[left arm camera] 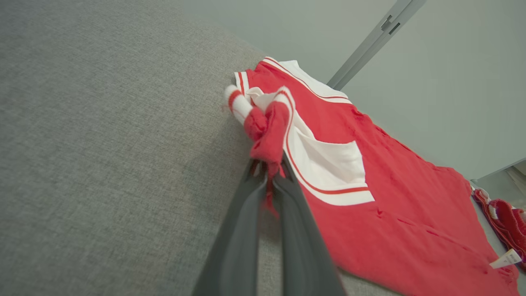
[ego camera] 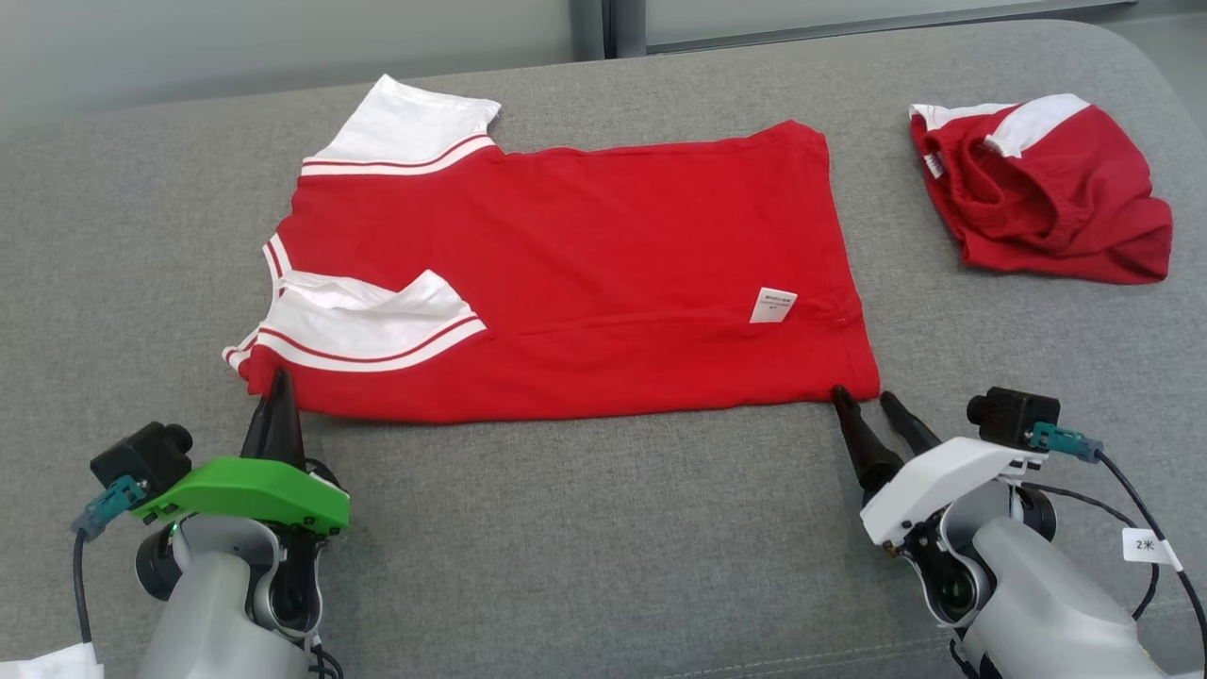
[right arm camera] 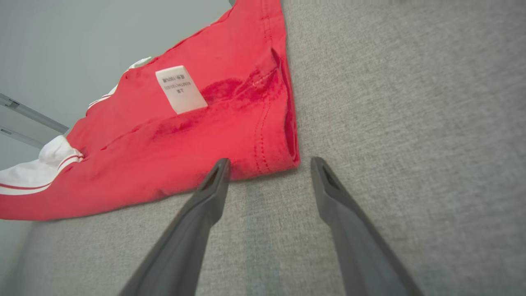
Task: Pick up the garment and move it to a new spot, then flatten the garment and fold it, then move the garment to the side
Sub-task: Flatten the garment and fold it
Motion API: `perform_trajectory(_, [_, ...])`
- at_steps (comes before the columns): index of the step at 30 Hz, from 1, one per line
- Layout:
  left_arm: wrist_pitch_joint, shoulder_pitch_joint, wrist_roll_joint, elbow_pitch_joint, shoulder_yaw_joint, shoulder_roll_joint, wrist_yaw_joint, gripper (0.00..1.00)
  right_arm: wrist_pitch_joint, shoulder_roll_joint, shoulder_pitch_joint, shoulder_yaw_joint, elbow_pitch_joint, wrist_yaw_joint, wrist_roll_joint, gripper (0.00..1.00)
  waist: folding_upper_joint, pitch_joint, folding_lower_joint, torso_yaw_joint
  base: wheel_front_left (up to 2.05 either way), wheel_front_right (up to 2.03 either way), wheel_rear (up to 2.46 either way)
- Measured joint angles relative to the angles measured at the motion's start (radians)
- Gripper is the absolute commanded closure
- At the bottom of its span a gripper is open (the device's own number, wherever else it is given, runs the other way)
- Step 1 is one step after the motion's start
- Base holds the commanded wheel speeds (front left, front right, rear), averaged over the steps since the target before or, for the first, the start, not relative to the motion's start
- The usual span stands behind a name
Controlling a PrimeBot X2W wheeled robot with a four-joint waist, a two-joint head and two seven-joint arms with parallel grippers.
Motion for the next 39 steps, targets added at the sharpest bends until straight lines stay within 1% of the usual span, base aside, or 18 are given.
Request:
perform_trajectory(6, [0.000, 0.001, -0.010, -0.016, -0.023, 0.000, 0.000, 1.00, 0.009, 0.011, -0.039, 0.003, 0.038, 0.005, 0.011, 0.00, 0.0000, 0.003, 0.0000, 0.010, 0.00, 0.00, 0.00])
perform_trajectory(7, [0.000, 0.001, -0.010, -0.018, -0.024, 0.000, 0.000, 1.00, 0.009, 0.012, -0.043, 0.003, 0.044, 0.005, 0.014, 0.09, 0.0000, 0.004, 0.0000, 0.012, 0.00, 0.00, 0.00])
perform_trajectory(8, [0.000, 0.001, -0.010, -0.021, -0.024, 0.000, 0.000, 1.00, 0.009, 0.014, -0.046, 0.003, 0.049, 0.005, 0.014, 0.51, 0.0000, 0.004, 0.0000, 0.013, 0.00, 0.00, 0.00])
perform_trajectory(9, [0.000, 0.002, -0.010, -0.025, -0.025, 0.000, 0.000, 1.00, 0.009, 0.015, -0.048, 0.003, 0.053, 0.006, 0.015, 0.56, 0.0000, 0.004, 0.0000, 0.015, 0.00, 0.00, 0.00])
perform_trajectory(10, [0.000, 0.002, -0.010, -0.029, -0.025, 0.000, 0.000, 1.00, 0.009, 0.016, -0.051, 0.003, 0.056, 0.006, 0.015, 0.56, 0.0000, 0.004, 0.0000, 0.016, 0.00, 0.00, 0.00])
perform_trajectory(12, [0.000, 0.003, -0.010, -0.040, -0.025, 0.000, 0.000, 1.00, 0.009, 0.018, -0.058, 0.004, 0.063, 0.006, 0.015, 0.69, 0.0000, 0.004, 0.0000, 0.019, 0.00, 0.00, 0.00])
perform_trajectory(13, [0.000, 0.005, -0.010, -0.045, -0.025, 0.000, 0.000, 1.00, 0.009, 0.018, -0.063, 0.004, 0.064, 0.006, 0.015, 0.82, 0.0000, 0.004, 0.0000, 0.021, 0.00, 0.00, 0.00])
perform_trajectory(14, [0.000, 0.006, -0.010, -0.047, -0.025, 0.000, 0.000, 1.00, 0.009, 0.019, -0.066, 0.004, 0.065, 0.006, 0.015, 1.00, 0.0000, 0.003, 0.0000, 0.022, 0.00, 0.00, 0.00])
perform_trajectory(24, [0.000, 0.041, -0.010, -0.086, -0.017, 0.000, 0.010, 1.00, 0.007, 0.018, -0.079, -0.007, 0.070, 0.007, 0.015, 1.00, 0.0000, -0.002, 0.0000, 0.018, 0.00, 0.00, 0.00])
perform_trajectory(26, [0.000, 0.048, -0.010, -0.100, -0.011, 0.000, 0.010, 1.00, 0.001, 0.016, -0.080, -0.013, 0.061, 0.014, 0.015, 1.00, 0.0000, -0.004, 0.0000, 0.016, 0.00, 0.00, 0.00])
perform_trajectory(33, [0.000, 0.106, -0.003, -0.160, 0.002, 0.000, 0.017, 1.00, 0.000, -0.010, -0.071, -0.032, -0.006, 0.015, 0.015, 1.00, 0.0000, -0.013, 0.0000, 0.010, 0.00, 0.00, 0.00])
perform_trajectory(39, [0.000, 0.192, -0.001, -0.246, 0.018, 0.000, 0.022, 1.00, -0.001, -0.025, 0.000, -0.052, -0.112, 0.015, 0.000, 1.00, 0.0000, -0.037, 0.0000, -0.004, 0.00, 0.00, 0.00])
